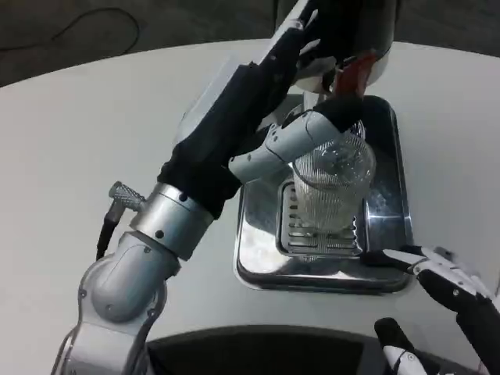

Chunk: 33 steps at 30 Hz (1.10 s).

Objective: Grasp the cup under the faucet to collect the drink, then remove the cup.

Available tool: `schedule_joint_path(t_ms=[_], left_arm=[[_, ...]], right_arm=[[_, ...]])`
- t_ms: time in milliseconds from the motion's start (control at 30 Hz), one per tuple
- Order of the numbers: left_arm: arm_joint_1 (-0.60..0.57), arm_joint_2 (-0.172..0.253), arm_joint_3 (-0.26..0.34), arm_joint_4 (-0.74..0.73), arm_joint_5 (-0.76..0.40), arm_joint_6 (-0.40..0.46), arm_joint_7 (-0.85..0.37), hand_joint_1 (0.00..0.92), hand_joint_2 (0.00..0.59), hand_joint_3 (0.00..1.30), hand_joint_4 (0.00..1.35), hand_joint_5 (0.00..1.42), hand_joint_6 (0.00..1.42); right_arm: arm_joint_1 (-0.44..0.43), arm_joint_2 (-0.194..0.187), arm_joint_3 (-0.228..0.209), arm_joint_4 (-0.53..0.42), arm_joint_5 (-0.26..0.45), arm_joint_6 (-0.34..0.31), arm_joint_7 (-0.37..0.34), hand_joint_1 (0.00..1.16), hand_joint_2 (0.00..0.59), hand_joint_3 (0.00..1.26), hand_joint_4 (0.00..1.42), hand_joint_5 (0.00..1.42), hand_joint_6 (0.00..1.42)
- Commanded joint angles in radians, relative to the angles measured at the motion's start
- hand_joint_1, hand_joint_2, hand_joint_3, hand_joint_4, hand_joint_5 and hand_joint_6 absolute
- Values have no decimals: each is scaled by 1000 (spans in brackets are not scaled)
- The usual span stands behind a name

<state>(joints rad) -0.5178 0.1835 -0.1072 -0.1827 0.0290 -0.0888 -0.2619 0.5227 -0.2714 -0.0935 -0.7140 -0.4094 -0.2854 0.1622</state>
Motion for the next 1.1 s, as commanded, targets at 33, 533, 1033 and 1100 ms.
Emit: schedule_joint_path(t_ms=[33,533,1033,1100], left_arm=[[-34,-10,-9,-14,-5,13,-12,202,24,35,52,139,146],[-108,-8,-33,54,-3,1,-54,205,32,35,52,138,127],[-133,17,-41,114,-51,9,-173,148,74,93,107,206,108],[-130,17,-37,113,-53,8,-167,141,81,112,111,211,108]], right_arm=[[11,7,-6,1,1,-1,-9,586,489,290,230,120,18],[18,9,-12,-3,7,-6,-10,597,481,290,230,120,18],[20,14,-4,-3,3,-9,-9,606,479,290,230,120,18],[20,15,-3,-2,2,-10,-9,607,479,290,230,120,18]])
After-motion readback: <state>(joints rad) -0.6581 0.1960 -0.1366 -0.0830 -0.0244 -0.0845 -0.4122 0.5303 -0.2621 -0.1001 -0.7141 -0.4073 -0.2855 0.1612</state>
